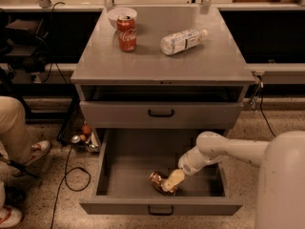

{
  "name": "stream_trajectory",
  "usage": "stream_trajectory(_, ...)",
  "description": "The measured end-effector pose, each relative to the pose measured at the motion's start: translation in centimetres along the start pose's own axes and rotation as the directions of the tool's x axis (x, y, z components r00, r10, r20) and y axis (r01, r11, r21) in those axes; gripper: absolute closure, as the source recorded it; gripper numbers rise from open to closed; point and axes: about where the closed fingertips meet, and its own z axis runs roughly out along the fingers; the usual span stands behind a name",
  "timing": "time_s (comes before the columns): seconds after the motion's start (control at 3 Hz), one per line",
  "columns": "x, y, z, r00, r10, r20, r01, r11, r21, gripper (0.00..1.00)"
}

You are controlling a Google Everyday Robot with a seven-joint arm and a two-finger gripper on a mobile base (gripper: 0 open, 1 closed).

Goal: Place orange can into middle drawer

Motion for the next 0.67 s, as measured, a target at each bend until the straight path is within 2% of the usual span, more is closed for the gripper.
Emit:
stream_trajectory(0.33,0.9,-0.1,-4.1,0.997,0.014,0.080,-0.016,0.9995,0.028,0.00)
stream_trajectory(0.67,3.3,0.0,-9.2,0.982,0.046,0.181,-0.059,0.9960,0.067,0.00)
